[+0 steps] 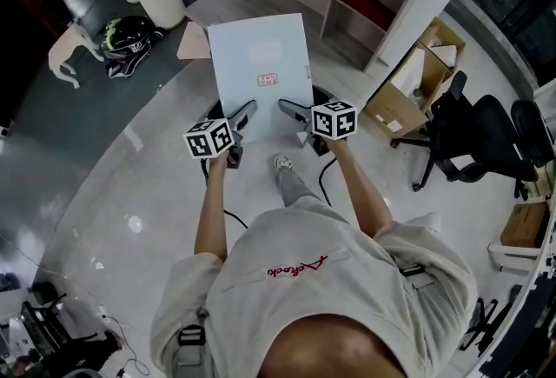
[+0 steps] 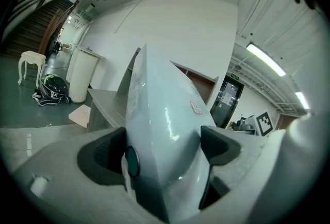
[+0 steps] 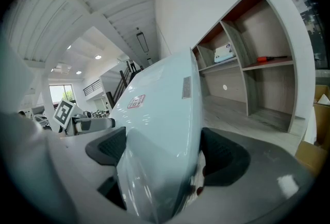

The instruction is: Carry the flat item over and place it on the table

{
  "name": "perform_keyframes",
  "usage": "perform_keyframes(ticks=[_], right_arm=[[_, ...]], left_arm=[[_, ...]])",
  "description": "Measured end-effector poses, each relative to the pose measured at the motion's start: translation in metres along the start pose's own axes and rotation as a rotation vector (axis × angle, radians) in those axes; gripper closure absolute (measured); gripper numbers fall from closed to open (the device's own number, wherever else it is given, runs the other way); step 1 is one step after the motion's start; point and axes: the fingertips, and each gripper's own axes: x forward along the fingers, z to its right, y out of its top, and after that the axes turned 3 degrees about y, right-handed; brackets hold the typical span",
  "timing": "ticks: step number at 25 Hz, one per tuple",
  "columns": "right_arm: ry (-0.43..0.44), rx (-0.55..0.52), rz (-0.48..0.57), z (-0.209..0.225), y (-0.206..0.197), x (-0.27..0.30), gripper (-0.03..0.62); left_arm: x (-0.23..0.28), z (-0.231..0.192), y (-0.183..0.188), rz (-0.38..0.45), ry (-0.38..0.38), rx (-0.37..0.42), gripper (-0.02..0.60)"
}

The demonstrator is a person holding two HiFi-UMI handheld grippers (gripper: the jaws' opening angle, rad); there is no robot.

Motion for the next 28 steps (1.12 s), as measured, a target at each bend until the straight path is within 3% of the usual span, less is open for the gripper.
perform_keyframes(ticks=[14,28], right_arm=[[0.022,0.016,-0.032,0.044,0.028,0.080,0.120],[-0.007,0.019,-0.019,0.141,0.127,0.187,0.121]], left_arm=[[0.061,-0.061,0.032,-0.016,0.030,-0.032,0.117],[0.194,-0.127,0.131,-0.023,0.005,-0.022,0.117]])
